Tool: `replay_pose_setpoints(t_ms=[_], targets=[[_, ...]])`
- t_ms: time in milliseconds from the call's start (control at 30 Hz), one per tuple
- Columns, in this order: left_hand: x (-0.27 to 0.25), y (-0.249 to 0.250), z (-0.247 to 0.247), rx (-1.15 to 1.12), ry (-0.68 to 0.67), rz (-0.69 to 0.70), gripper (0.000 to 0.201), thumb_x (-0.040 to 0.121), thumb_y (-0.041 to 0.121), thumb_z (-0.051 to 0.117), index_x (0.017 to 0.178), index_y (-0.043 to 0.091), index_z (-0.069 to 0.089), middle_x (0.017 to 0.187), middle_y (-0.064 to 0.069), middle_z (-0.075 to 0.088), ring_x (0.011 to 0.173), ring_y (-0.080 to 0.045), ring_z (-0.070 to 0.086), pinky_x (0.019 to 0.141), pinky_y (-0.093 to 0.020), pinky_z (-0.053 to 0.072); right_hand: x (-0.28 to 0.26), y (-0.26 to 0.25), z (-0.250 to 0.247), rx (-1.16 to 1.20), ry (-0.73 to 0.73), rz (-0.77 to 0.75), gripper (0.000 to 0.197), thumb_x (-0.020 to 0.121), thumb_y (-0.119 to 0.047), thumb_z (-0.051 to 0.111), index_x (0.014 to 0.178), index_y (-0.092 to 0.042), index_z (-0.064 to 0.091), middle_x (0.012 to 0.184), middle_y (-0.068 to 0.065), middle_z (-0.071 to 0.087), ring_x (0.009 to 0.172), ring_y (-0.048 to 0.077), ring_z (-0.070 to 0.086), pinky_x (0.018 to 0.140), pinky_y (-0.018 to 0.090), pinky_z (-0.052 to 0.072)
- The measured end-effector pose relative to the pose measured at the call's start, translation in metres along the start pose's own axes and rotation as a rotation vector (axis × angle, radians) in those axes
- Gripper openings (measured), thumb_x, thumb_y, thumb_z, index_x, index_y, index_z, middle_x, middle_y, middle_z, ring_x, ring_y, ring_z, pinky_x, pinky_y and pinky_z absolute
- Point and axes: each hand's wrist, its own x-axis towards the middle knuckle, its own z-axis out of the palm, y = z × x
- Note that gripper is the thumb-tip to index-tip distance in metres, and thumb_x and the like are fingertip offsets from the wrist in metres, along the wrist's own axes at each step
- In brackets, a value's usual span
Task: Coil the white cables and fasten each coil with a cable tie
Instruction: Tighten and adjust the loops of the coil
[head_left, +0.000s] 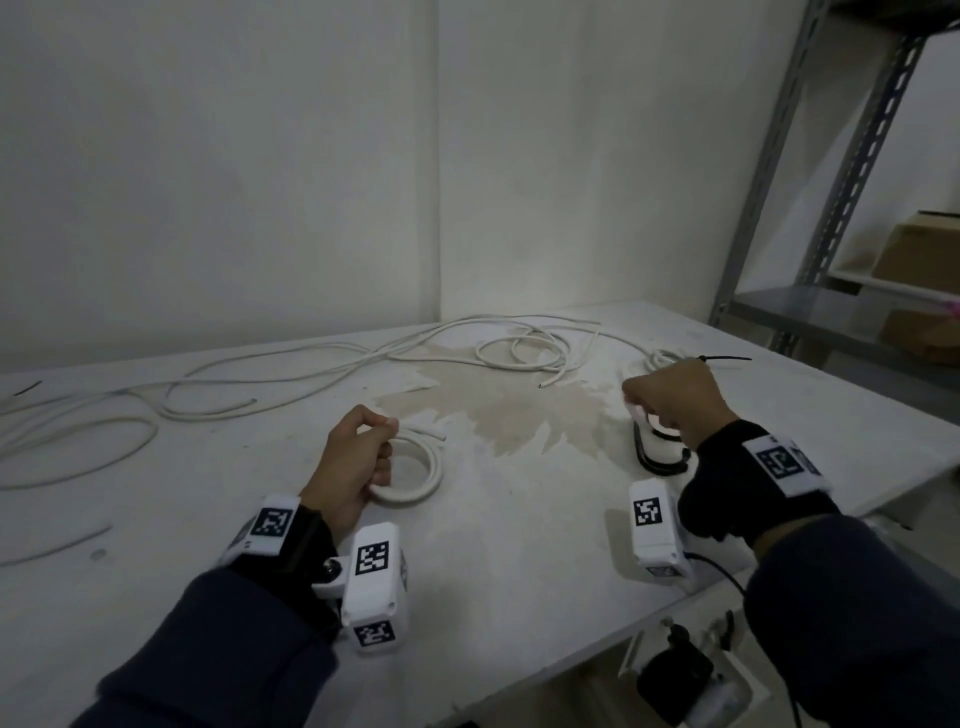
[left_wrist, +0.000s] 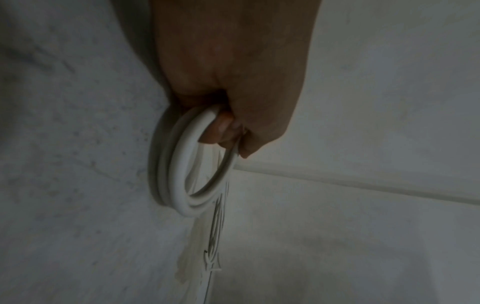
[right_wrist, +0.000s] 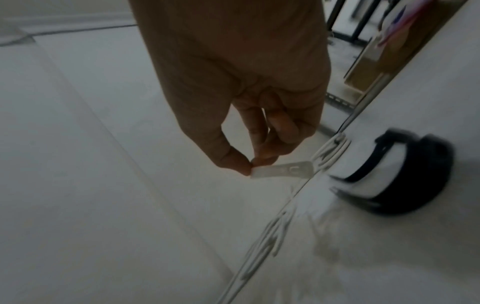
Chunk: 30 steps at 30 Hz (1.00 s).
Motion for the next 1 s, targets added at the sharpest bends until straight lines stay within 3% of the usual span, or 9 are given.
replay_pose_setpoints(t_ms=[200,367,433,567,633,733,767,900,1000], targets=[[-0.002,0.008,-0.019,0.001,-0.015,-0.056,0.029,0.096,0.002,0.048,0.071,0.015,0.039,0.047,0.007,0.025,0.035,-0.005,0.018,0.032,-0.012,0.015,-0.049,-0.058,0.053,0.544,-0.422,0.075,0.010,0.084,0.000,0.057,0.077,-0.007,0.058,0.050,-0.001,0.048,0.044,0.009,0.038,0.036,0.017,0.024],[-0.007,0.020,-0.053,0.039,0.081,0.013,0.026,0.095,0.002,0.048,0.073,0.015,0.042,0.050,0.006,0.026,0.036,-0.005,0.019,0.033,-0.012,0.015,-0.088,-0.090,0.125,0.628,-0.735,0.140,0.012,0.079,-0.004,0.047,0.073,-0.012,0.054,0.059,0.001,0.046,0.046,0.010,0.037,0.040,0.019,0.021],[-0.004,0.024,-0.065,0.046,0.147,0.043,0.025,0.095,0.001,0.047,0.074,0.014,0.043,0.048,0.005,0.028,0.034,-0.004,0.020,0.033,-0.011,0.016,-0.099,-0.101,0.153,0.551,-0.713,0.070,0.015,0.080,-0.005,0.045,0.069,-0.013,0.051,0.060,0.001,0.047,0.050,0.011,0.038,0.045,0.021,0.025],[0.002,0.025,-0.076,0.042,0.150,0.035,0.024,0.096,0.002,0.046,0.075,0.014,0.043,0.042,0.008,0.030,0.033,-0.005,0.021,0.033,-0.012,0.017,-0.104,-0.115,0.198,0.320,-0.484,-0.222,0.024,0.085,-0.012,0.042,0.061,-0.014,0.042,0.064,0.005,0.044,0.061,0.020,0.042,0.064,0.032,0.036],[0.004,0.025,-0.076,0.044,0.118,0.034,0.022,0.096,0.003,0.047,0.077,0.014,0.043,0.041,0.010,0.030,0.033,-0.005,0.021,0.034,-0.013,0.017,-0.100,-0.115,0.213,0.383,-0.461,-0.238,0.024,0.084,-0.009,0.043,0.060,-0.013,0.042,0.064,0.009,0.043,0.061,0.022,0.048,0.063,0.033,0.039],[0.007,0.024,-0.077,0.046,0.072,0.023,0.021,0.097,0.005,0.048,0.078,0.014,0.043,0.042,0.009,0.029,0.034,-0.005,0.020,0.034,-0.014,0.017,-0.090,-0.106,0.227,0.396,-0.505,-0.231,0.020,0.083,-0.007,0.044,0.063,-0.010,0.044,0.060,0.009,0.045,0.043,0.012,0.055,0.067,0.037,0.042],[0.008,0.023,-0.077,0.040,0.054,0.014,0.021,0.097,0.006,0.048,0.078,0.014,0.043,0.043,0.009,0.028,0.035,-0.005,0.019,0.033,-0.014,0.017,-0.089,-0.104,0.228,0.354,-0.522,-0.263,0.016,0.083,-0.009,0.045,0.067,-0.009,0.046,0.060,0.008,0.047,0.045,0.011,0.058,0.068,0.037,0.043],[0.010,0.024,-0.078,-0.047,0.010,0.000,0.022,0.098,0.009,0.049,0.078,0.015,0.042,0.046,0.008,0.026,0.036,-0.005,0.017,0.032,-0.014,0.017,-0.093,-0.101,0.231,0.265,-0.584,-0.356,0.012,0.091,-0.009,0.047,0.079,-0.010,0.049,0.081,0.007,0.063,0.068,0.014,0.058,0.058,0.021,0.045],[0.010,0.024,-0.078,-0.058,0.027,0.013,0.024,0.098,0.010,0.049,0.076,0.016,0.041,0.044,0.009,0.027,0.034,-0.004,0.019,0.031,-0.013,0.017,-0.096,-0.098,0.228,0.264,-0.640,-0.384,0.011,0.090,-0.002,0.051,0.082,-0.009,0.053,0.076,0.010,0.065,0.051,0.002,0.056,0.048,0.010,0.040]])
